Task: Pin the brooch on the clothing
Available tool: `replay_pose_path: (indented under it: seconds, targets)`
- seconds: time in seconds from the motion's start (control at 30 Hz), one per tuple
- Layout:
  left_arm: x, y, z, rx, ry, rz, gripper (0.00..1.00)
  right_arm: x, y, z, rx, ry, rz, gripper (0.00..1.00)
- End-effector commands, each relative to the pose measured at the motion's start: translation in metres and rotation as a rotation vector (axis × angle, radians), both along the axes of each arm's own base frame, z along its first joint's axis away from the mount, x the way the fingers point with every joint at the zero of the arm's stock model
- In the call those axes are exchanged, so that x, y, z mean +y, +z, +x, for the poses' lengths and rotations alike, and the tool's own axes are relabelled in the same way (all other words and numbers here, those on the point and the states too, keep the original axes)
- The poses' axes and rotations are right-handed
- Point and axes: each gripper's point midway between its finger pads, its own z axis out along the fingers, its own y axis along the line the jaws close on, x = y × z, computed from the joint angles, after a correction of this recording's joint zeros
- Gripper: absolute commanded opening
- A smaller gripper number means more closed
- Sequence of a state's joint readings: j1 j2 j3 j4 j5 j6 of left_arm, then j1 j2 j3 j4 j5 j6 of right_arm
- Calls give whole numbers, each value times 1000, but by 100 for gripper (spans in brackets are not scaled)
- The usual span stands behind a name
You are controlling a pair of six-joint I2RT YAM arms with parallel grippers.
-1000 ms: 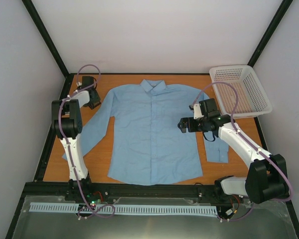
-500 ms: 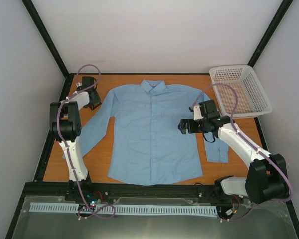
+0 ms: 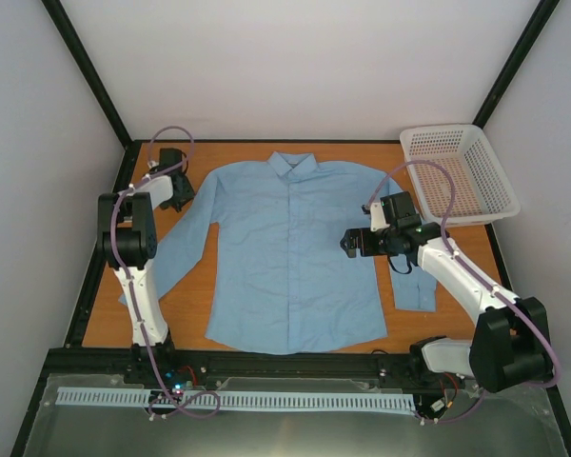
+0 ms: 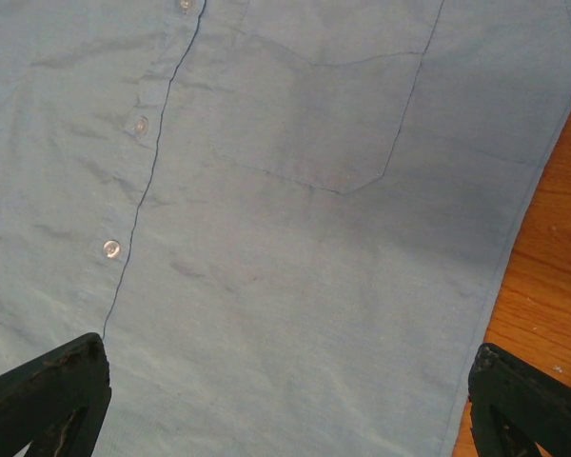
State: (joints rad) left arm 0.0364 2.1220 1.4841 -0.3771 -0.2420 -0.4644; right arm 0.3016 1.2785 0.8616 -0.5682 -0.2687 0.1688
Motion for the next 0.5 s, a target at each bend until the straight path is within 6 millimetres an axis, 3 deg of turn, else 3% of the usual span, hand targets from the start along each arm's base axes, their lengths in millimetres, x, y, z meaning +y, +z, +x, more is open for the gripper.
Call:
replay_pose_path:
  seconds: [0.0, 0.2, 0.47]
  targets:
    - [-1, -5, 5, 6, 20, -15, 65, -3, 6, 0, -28, -7, 0, 100]
    - [0, -11, 7, 6, 24, -18, 62, -3, 6, 1, -26, -9, 2, 100]
    - [1, -9, 10, -15, 18, -17, 45, -3, 6, 1, -25, -10, 2, 100]
